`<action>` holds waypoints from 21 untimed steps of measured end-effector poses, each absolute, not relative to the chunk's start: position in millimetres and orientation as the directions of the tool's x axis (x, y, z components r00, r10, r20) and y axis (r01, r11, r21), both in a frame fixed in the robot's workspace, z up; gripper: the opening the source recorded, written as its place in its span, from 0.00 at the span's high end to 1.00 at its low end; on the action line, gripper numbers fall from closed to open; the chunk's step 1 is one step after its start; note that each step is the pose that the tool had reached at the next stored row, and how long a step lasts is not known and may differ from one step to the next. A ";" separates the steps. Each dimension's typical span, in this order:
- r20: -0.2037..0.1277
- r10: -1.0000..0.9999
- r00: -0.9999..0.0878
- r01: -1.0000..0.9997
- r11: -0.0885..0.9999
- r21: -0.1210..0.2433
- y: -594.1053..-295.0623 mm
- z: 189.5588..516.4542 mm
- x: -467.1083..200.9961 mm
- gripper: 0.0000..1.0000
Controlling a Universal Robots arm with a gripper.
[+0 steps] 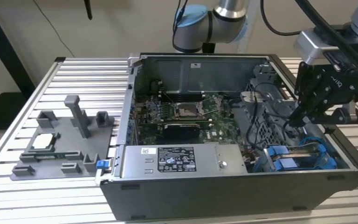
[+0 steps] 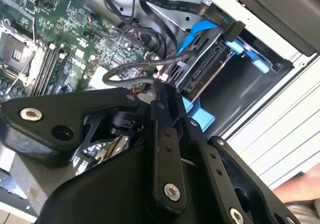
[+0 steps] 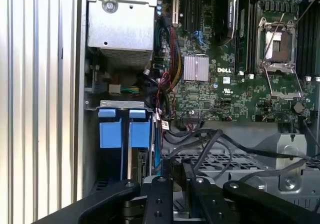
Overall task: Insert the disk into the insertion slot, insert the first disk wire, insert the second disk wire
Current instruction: 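Insert the first disk wire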
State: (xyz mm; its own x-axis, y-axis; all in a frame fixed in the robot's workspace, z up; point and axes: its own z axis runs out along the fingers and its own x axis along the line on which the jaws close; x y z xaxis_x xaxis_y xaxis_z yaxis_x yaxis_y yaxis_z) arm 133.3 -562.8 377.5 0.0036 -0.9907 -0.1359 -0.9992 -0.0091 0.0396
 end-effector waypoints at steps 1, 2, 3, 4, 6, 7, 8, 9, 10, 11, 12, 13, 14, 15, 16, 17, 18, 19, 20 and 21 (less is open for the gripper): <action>-0.136 -0.991 0.004 -0.999 -0.009 0.040 -563.6 376.8 134.4 1.00; -0.135 -0.991 0.004 -0.999 -0.009 0.040 -564.5 376.1 135.2 1.00; -0.134 -0.991 0.004 -0.999 -0.009 0.040 -565.4 375.3 136.1 1.00; -0.134 -0.991 0.004 -0.999 -0.009 0.040 -566.3 374.5 136.9 1.00; -0.132 -0.991 0.004 -0.999 -0.009 0.040 -568.1 372.8 138.1 1.00; -0.131 -0.991 0.004 -0.999 -0.009 0.040 -569.0 372.0 138.6 1.00; -0.130 -0.992 0.004 -0.999 -0.009 0.040 -570.1 371.2 139.0 1.00; -0.127 -0.992 0.004 -0.999 -0.009 0.040 -571.4 370.6 139.2 1.00; -0.125 -0.992 0.003 -0.999 -0.008 0.040 -572.8 370.0 139.3 1.00; -0.123 -0.992 0.004 -0.999 -0.008 0.040 -574.1 369.6 139.4 1.00; -0.120 -0.993 0.004 -0.999 -0.008 0.040 -575.5 369.2 139.6 1.00; -0.117 -0.993 0.004 -0.999 -0.008 0.039 -576.9 368.8 139.6 1.00; -0.114 -0.993 0.004 -0.999 -0.008 0.039 -578.1 368.3 139.7 1.00; -0.111 -0.994 0.004 -0.999 -0.008 0.039 -579.4 367.9 139.7 1.00; -0.107 -0.994 0.004 -0.999 -0.008 0.039 -580.4 367.5 139.8 1.00; -0.104 -0.995 0.004 -0.999 -0.008 0.039 -581.5 366.9 139.8 1.00; -0.100 -0.995 0.004 -0.999 -0.008 0.039 -582.5 366.4 139.9 1.00; -0.096 -0.995 0.004 -0.999 -0.008 0.039 -583.5 366.1 139.9 1.00; -0.092 -0.996 0.004 -0.999 -0.007 0.039 -584.4 365.6 140.0 1.00; -0.087 -0.996 0.004 -0.999 -0.007 0.039 -585.2 365.1 140.1 1.00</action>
